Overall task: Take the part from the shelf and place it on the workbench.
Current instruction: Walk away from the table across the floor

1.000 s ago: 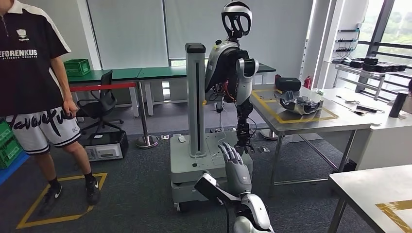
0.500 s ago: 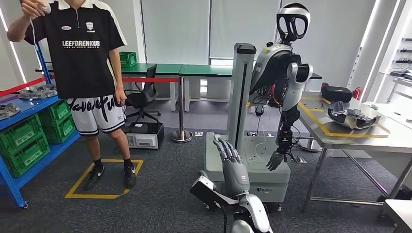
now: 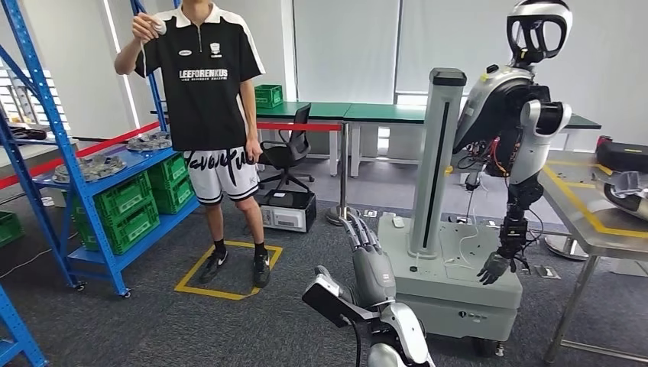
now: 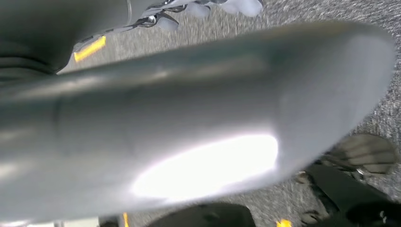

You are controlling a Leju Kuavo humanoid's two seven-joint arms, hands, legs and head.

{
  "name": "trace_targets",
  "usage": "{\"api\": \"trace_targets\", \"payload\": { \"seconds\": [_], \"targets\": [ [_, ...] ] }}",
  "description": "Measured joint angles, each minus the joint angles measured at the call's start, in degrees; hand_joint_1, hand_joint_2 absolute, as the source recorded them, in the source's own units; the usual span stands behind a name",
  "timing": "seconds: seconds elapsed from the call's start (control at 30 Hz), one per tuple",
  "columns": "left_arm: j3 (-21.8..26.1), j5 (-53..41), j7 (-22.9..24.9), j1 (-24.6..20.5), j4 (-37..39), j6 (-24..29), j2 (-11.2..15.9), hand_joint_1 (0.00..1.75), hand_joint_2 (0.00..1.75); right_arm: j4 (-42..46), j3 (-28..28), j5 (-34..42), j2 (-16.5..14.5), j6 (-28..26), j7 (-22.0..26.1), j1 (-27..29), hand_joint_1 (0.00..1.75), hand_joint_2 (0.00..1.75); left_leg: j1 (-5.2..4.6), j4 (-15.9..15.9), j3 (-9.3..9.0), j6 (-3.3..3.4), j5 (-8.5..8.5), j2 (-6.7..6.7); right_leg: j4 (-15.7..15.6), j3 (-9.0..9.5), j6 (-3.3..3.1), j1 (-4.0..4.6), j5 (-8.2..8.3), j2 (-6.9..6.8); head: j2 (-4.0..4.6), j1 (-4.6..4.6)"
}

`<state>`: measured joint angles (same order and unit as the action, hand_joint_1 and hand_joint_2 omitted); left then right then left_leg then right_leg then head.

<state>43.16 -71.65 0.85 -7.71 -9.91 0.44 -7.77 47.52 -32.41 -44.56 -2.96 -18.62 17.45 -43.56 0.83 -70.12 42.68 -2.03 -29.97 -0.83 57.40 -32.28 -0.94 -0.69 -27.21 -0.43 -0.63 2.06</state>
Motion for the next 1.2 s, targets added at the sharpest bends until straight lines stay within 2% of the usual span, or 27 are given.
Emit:
{"api": "trace_targets", "payload": {
  "seconds": [0.03,0.07,0.1,0.13,0.17,0.23,0.27,0.33,0.37,0.43,0.5,0.53,0.57,0.6,0.63,0.7,0.77,0.8,0.83,0.87,0.9,0.97,1.0,1.07,1.1,1.13,1.2],
  "targets": [
    [0.0,-0.1,0.1,0.0,0.0,0.0,0.0,0.0,0.0,0.0,0.0,0.1,0.1,-0.2,0.1,0.1,0.0,0.0,0.06,-2.9,1.15,-0.14,-1.04,0.41,0.1,-0.07,-0.02,0.03,-0.04,-0.94,0.0,0.01],
    [0.0,-0.2,0.2,0.0,0.0,0.0,0.0,0.0,0.0,0.0,0.0,0.2,0.2,-0.3,0.2,0.3,0.0,0.0,0.09,-3.9,1.36,-0.24,-1.07,0.59,0.1,-0.12,0.0,0.04,-0.09,-1.84,0.0,0.01],
    [0.0,-0.3,0.4,0.1,0.0,0.0,0.0,0.0,0.0,0.0,0.0,0.3,0.3,-0.4,0.2,0.4,0.0,0.0,0.11,-2.8,0.46,-0.29,-0.17,0.81,0.2,-0.14,0.06,0.03,-0.17,-2.68,0.0,0.01],
    [0.0,-0.4,0.6,0.1,0.0,0.0,0.1,0.0,0.0,0.0,0.0,0.3,0.3,-0.5,0.2,0.4,0.0,0.0,0.12,0.3,-1.52,-0.26,1.43,1.33,0.3,-0.11,0.19,0.03,-0.27,-3.48,0.0,0.01],
    [0.0,-0.6,0.7,0.1,0.0,0.0,0.2,0.0,0.0,0.0,0.0,0.3,0.3,-0.6,0.2,0.4,0.0,0.0,-0.02,4.3,-3.77,-0.14,2.64,2.66,0.4,-0.08,0.39,0.1,-0.43,-4.2,0.0,0.01],
    [0.0,-1.1,0.8,-0.1,-0.1,0.0,0.2,0.0,0.0,0.0,0.0,0.4,0.4,-0.6,0.2,0.4,0.0,0.0,-0.36,9.7,-6.8,0.71,3.91,4.58,0.7,-0.07,0.91,0.47,-0.75,-5.44,0.0,-0.02],
    [0.0,-1.3,0.8,-0.1,-0.1,0.0,0.2,0.0,0.0,0.0,0.0,0.4,0.5,-0.6,0.2,0.5,0.0,0.0,-0.55,10.5,-7.12,1.23,3.8,4.88,0.8,-0.04,1.18,0.68,-0.83,-5.97,0.0,-0.07],
    [0.0,-1.2,0.9,-0.1,-0.1,0.0,0.2,0.0,0.0,0.0,0.0,0.5,0.3,-0.6,0.1,0.4,0.0,0.0,-0.6,10.5,-6.96,2.22,4.04,3.39,0.7,0.12,1.73,0.76,-0.97,-6.98,0.0,-0.14],
    [0.0,-1.1,1.0,-0.1,-0.1,0.1,0.2,0.0,0.0,0.0,0.0,0.6,0.2,-0.6,0.1,0.4,0.0,0.0,-0.52,10.6,-6.95,2.57,4.17,2.71,1.0,0.11,2.07,0.62,-1.32,-6.52,0.0,-0.15],
    [0.0,-1.0,1.1,-0.2,-0.1,0.2,0.2,0.0,0.0,0.0,0.0,0.7,0.1,-0.7,0.1,0.3,0.0,0.0,-0.23,10.9,-7.04,3.25,4.43,1.41,4.4,-1.23,2.66,0.25,-3.53,-3.57,0.0,-0.17],
    [0.0,-1.0,1.1,-0.3,-0.1,0.2,0.2,0.0,0.0,0.0,0.0,0.7,0.3,-0.9,-0.2,0.6,0.0,0.0,-0.15,10.9,-6.99,3.62,4.52,-0.01,11.8,-4.69,2.93,0.09,-6.98,-0.62,0.0,-0.18],
    [0.0,-1.1,1.1,-0.3,-0.1,0.2,0.2,0.0,0.0,-0.1,0.0,0.7,0.4,-1.1,-0.4,0.9,0.0,0.0,-0.17,10.9,-6.96,3.71,4.55,-0.87,15.3,-6.49,2.96,0.11,-8.08,-0.11,0.0,-0.18],
    [0.0,-1.1,1.2,-0.3,-0.1,0.2,0.2,0.0,0.0,-0.1,0.0,0.7,0.5,-1.4,-0.6,1.3,0.0,0.0,-0.19,10.9,-6.95,3.73,4.58,-1.78,17.2,-7.58,2.9,0.13,-8.17,0.11,0.0,-0.18],
    [0.0,-1.1,1.4,-0.2,-0.1,0.2,0.2,0.0,0.0,-0.1,0.1,0.6,0.6,-1.5,-0.7,1.6,0.0,0.0,-0.21,10.8,-6.94,3.69,4.63,-2.7,16.8,-7.67,2.72,0.17,-7.2,0.27,0.0,-0.19],
    [0.0,-1.2,1.7,-0.2,-0.1,0.2,0.2,0.0,0.0,-0.1,0.1,0.6,0.7,-1.7,-0.7,1.8,0.0,0.0,-0.22,10.8,-6.94,3.62,4.69,-3.57,14.1,-6.59,2.44,0.19,-5.27,0.67,0.0,-0.19],
    [0.0,-1.2,2.2,-0.3,-0.1,0.2,0.1,0.0,0.0,0.0,0.2,0.3,0.8,-1.8,-0.7,1.9,0.0,0.0,-0.24,10.8,-6.82,3.28,4.87,-5.1,6.0,-3.02,1.61,0.15,-1.57,3.61,0.0,-0.16],
    [0.0,-1.4,2.5,-0.6,-0.1,0.2,0.1,0.0,0.0,0.0,0.3,0.0,0.9,-2.0,-0.8,2.0,0.0,0.0,0.01,10.8,-6.42,2.6,5.15,-6.45,1.3,-1.01,1.16,0.22,-0.42,6.03,-0.01,-0.16],
    [0.0,-1.4,2.6,-0.7,-0.1,0.2,0.1,0.0,0.0,0.1,0.3,-0.1,0.9,-2.1,-1.0,2.1,0.0,0.0,0.2,10.9,-6.19,2.13,5.35,-7.16,0.9,-0.86,1.06,0.33,-0.61,6.05,-0.01,-0.16],
    [0.0,-1.5,2.7,-0.7,-0.1,0.2,0.1,0.0,0.0,0.3,0.4,-0.3,1.0,-2.2,-1.2,2.2,0.0,0.0,0.35,11.1,-5.98,1.63,5.57,-7.84,0.6,-0.71,0.92,0.37,-0.46,5.25,-0.01,-0.18],
    [0.0,-1.5,2.8,-0.7,-0.1,0.2,0.1,0.0,0.0,0.5,0.6,-0.5,1.0,-2.3,-1.4,2.3,0.0,0.0,0.34,11.1,-5.78,1.27,5.65,-7.36,0.2,-0.45,0.67,0.33,-0.24,4.47,-0.01,-0.17],
    [0.0,-1.6,2.9,-0.8,-0.1,0.2,0.2,0.0,0.0,0.8,0.8,-0.7,1.0,-2.3,-1.5,2.4,0.0,0.0,0.2,10.6,-5.36,0.99,5.25,-5.86,-0.2,-0.16,0.33,0.21,0.03,3.64,-0.01,-0.14],
    [-0.1,-1.8,3.2,-1.1,-0.1,0.1,0.2,0.0,0.0,1.4,1.2,-1.0,1.1,-2.4,-1.8,2.8,0.0,0.0,-0.02,6.3,-3.27,0.65,2.67,-1.51,-0.8,0.23,-0.16,0.1,0.4,1.85,-0.01,-0.07],
    [-0.1,-1.9,3.3,-1.3,-0.1,0.1,0.2,0.0,0.0,1.6,1.4,-1.2,1.3,-2.3,-1.9,3.1,0.0,0.0,0.0,2.8,-1.64,0.45,0.85,-0.17,-0.8,0.23,-0.33,0.14,0.39,0.92,0.0,-0.03],
    [-0.1,-2.1,3.5,-1.5,-0.1,0.0,0.2,0.0,0.0,1.9,1.6,-1.4,1.5,-2.2,-2.1,4.0,0.0,0.0,0.15,-2.9,0.8,0.1,-1.17,0.51,-0.6,0.15,-0.39,0.19,0.23,-0.92,0.0,-0.02],
    [-0.1,-2.2,3.6,-1.5,-0.1,0.0,0.2,0.0,0.0,2.1,1.7,-1.6,1.6,-2.2,-2.1,4.4,0.0,0.0,0.18,-3.2,0.7,0.0,-0.8,0.64,-0.5,0.11,-0.37,0.2,0.12,-1.79,0.0,-0.02],
    [-0.1,-2.2,3.7,-1.5,-0.1,0.0,0.2,0.0,0.0,2.2,1.7,-1.6,1.6,-2.1,-2.1,4.6,0.0,0.0,0.19,-1.3,-0.54,-0.02,0.46,0.9,-0.3,0.08,-0.28,0.19,-0.04,-2.57,0.0,-0.02],
    [-0.1,-2.2,3.9,-1.6,-0.2,0.0,0.3,0.0,0.0,2.7,2.0,-1.8,1.6,-2.1,-2.3,4.8,0.0,0.0,-0.1,6.0,-4.84,0.38,3.2,2.96,0.2,0.06,0.07,0.3,-0.48,-4.04,0.0,-0.01]
  ]
}}
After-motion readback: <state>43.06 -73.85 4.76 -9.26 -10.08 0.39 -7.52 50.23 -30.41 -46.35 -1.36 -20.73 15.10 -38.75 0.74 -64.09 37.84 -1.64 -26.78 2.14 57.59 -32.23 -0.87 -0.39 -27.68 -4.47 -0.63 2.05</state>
